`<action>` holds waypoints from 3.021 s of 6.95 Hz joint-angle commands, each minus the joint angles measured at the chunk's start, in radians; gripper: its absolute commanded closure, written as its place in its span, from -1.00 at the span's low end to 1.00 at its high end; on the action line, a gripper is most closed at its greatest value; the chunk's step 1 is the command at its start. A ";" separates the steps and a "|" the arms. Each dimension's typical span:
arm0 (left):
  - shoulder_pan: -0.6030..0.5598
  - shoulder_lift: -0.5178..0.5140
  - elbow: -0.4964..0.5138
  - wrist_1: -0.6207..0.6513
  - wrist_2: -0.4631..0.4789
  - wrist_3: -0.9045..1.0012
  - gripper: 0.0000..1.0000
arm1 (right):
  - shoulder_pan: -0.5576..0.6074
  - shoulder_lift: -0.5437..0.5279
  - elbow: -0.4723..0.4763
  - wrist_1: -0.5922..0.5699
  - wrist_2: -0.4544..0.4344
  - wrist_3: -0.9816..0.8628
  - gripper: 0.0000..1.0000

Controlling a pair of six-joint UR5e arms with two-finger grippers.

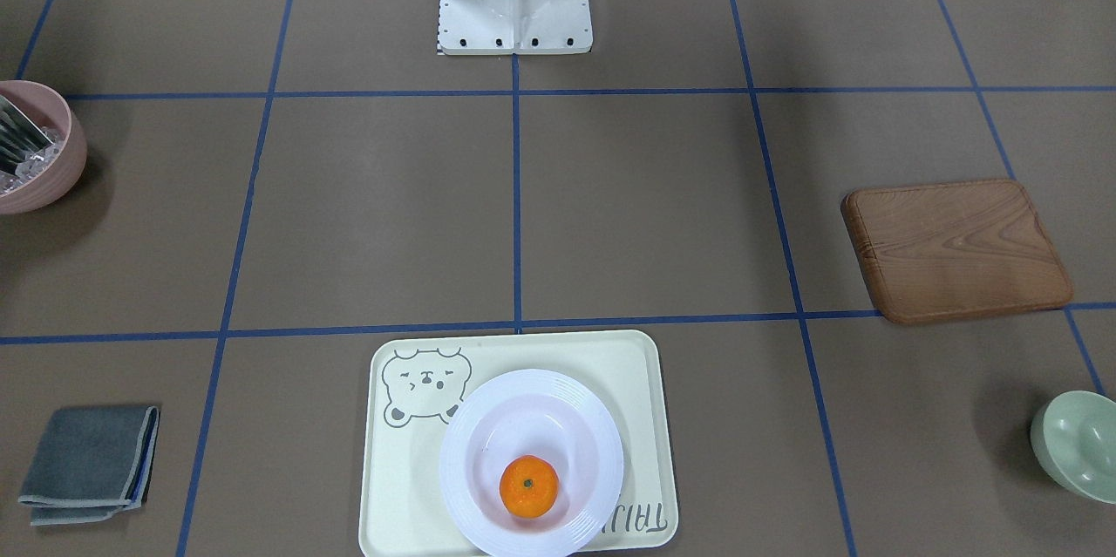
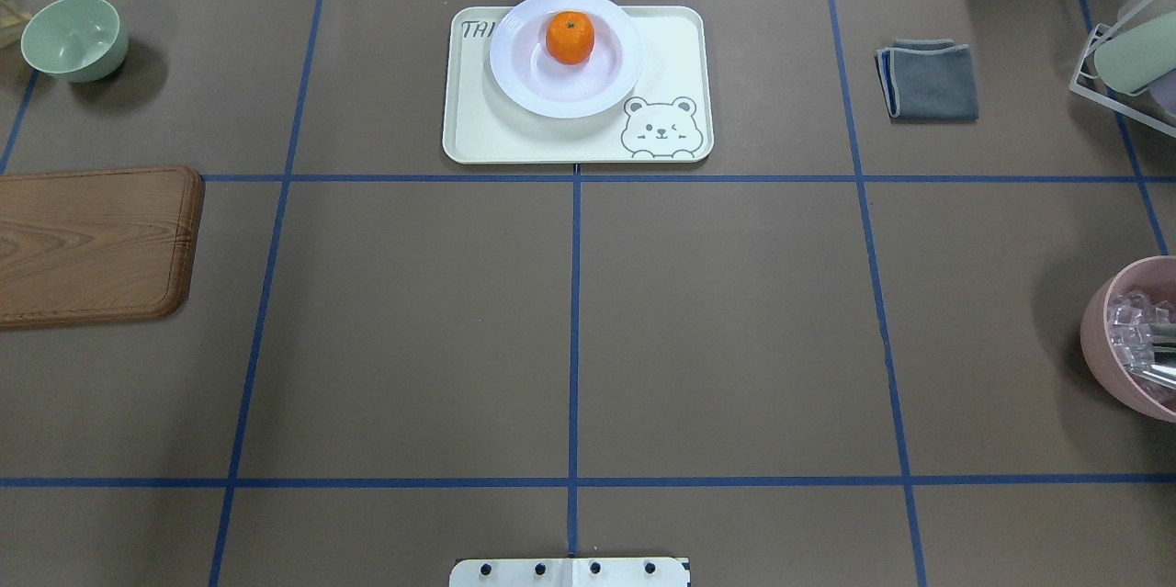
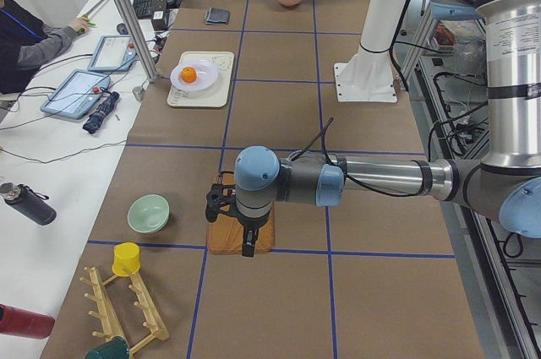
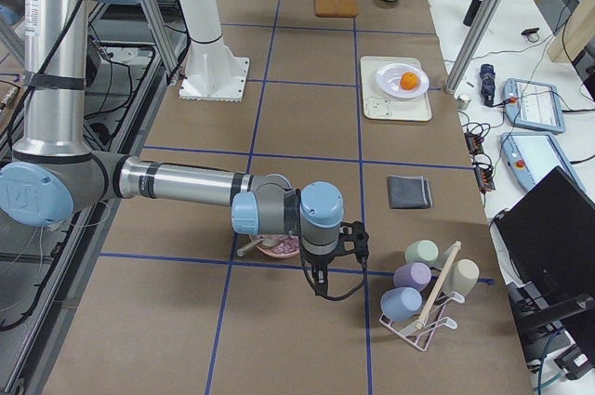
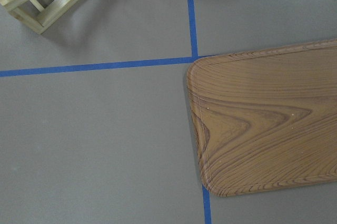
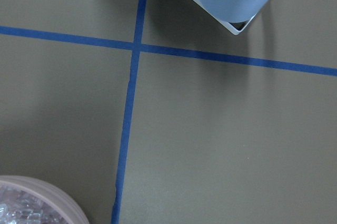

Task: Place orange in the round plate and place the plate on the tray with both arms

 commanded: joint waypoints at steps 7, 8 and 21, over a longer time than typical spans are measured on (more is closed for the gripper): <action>0.000 0.001 0.005 0.000 -0.004 0.000 -0.96 | 0.002 -0.002 0.018 0.066 0.009 0.007 -1.00; 0.000 0.003 0.007 0.000 -0.004 0.000 -0.96 | 0.002 -0.003 0.030 0.066 0.012 0.007 -1.00; 0.000 0.016 0.008 0.000 -0.003 0.002 -0.96 | 0.002 -0.003 0.044 0.066 0.017 0.004 -1.00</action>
